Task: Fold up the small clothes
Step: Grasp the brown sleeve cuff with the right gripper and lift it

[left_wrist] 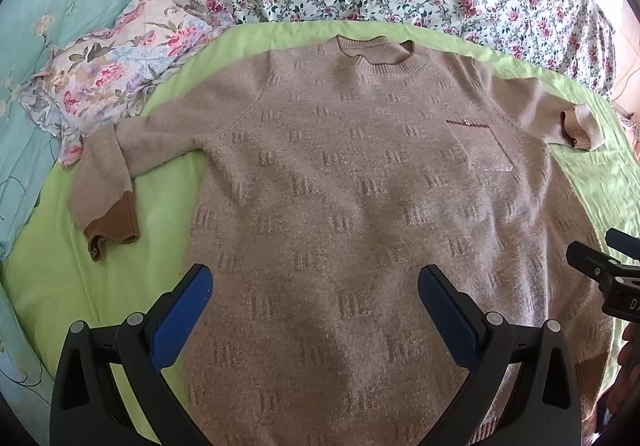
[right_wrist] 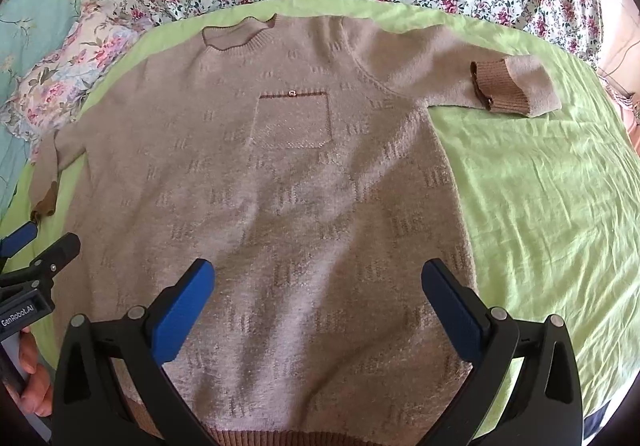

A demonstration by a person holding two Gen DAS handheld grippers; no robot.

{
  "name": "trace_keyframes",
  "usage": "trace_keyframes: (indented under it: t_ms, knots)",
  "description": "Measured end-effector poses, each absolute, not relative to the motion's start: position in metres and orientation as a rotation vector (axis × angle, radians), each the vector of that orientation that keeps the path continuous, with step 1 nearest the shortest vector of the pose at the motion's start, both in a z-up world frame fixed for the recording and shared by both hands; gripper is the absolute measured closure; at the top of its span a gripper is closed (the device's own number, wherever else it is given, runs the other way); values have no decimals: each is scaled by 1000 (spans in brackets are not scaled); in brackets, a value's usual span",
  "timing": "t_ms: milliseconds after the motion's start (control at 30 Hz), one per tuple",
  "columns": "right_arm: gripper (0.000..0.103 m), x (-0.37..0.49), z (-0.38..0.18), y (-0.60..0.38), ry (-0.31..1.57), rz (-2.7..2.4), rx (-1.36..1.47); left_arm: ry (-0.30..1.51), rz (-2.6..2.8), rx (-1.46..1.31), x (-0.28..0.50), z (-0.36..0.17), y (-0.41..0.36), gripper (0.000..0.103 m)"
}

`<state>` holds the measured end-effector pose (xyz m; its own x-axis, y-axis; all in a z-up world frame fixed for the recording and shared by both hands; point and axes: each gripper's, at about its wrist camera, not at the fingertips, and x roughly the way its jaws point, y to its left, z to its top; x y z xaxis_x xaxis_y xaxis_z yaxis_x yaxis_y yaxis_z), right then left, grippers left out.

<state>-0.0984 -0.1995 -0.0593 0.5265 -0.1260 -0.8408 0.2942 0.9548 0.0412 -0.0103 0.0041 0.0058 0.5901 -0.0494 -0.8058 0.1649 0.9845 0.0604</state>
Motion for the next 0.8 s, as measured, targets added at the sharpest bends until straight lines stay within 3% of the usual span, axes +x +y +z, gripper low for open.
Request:
trace_keyframes:
  t_ms: [333,500,667,800]
  knots:
    - [0,-94,-49,-253,865,-310,181,935,-173,136,12,4,3,0]
    - [22,-65,-45,-336,836,-405,232,930,-197,68,48,3,6,0]
    - [25,-21,-60,-390,863,-417,247,905,-176,72,80,3,0,0]
    - [39,6,-75,-416,896,-434,251,920,-180,70,99,-5,-5,0]
